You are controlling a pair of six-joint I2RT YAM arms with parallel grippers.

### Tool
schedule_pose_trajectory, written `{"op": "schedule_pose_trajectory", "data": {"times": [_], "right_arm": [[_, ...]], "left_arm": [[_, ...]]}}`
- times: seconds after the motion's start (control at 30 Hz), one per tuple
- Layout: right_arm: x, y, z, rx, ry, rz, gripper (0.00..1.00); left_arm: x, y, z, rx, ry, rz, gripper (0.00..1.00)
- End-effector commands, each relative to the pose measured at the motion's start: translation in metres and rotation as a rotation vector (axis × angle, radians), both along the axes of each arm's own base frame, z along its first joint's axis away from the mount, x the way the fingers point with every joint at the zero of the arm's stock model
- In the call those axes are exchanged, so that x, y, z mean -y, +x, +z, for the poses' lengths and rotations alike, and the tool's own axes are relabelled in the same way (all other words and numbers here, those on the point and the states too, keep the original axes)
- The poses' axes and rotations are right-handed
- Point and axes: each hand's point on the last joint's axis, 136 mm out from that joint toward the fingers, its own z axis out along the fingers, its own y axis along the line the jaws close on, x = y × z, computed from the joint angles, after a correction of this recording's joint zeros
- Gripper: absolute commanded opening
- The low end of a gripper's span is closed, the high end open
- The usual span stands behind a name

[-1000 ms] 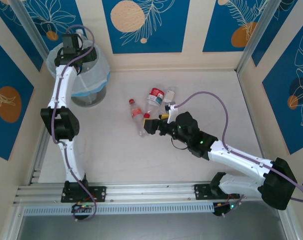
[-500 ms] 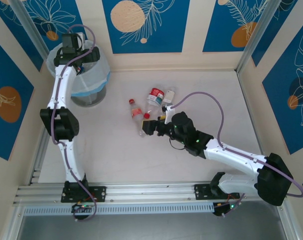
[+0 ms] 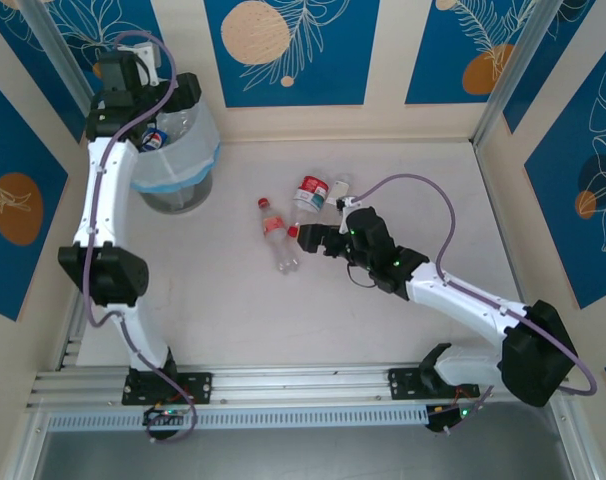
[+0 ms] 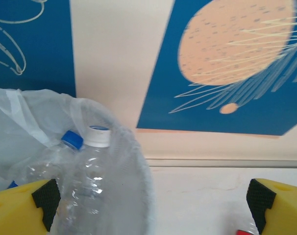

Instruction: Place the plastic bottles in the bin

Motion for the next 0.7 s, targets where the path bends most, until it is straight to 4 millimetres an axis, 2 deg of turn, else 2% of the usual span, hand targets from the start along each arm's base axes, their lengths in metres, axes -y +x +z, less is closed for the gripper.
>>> {"op": "schedule_pose_trajectory", "data": {"times": [0.0, 0.1, 0.17, 0.3, 0.43, 0.5, 0.67], "right_arm": [[0.019, 0.012, -0.01, -0.084, -0.045, -0.081, 1.0], [0.032, 0.022, -0.022, -0.149, -0.046, -0.139, 1.0], [0.04, 0.029, -0.032, -0.188, -0.067, -0.193, 1.0], [0.047, 0.043, -0.046, -0.222, -0.11, -0.257, 1.0], [0.039, 0.056, -0.06, -0.252, -0.15, -0.266, 1.0], [0.035, 0.061, -0.067, -0.263, -0.175, -0.268, 1.0], [0.028, 0.076, -0.081, -0.255, -0.227, -0.29, 1.0]], "left_arm": [[0.03, -0.026, 0.029, 0.094, -0.049, -0.056, 0.99], [0.046, -0.05, 0.029, 0.116, -0.095, -0.082, 0.99], [0.056, -0.068, 0.019, 0.11, -0.115, -0.105, 0.99], [0.063, -0.103, -0.007, 0.072, -0.148, -0.095, 0.99], [0.058, -0.133, -0.04, -0.011, -0.24, -0.06, 0.99], [0.06, -0.148, -0.051, -0.039, -0.259, -0.079, 0.99], [0.046, -0.181, -0.076, -0.114, -0.182, -0.043, 0.99]]}}
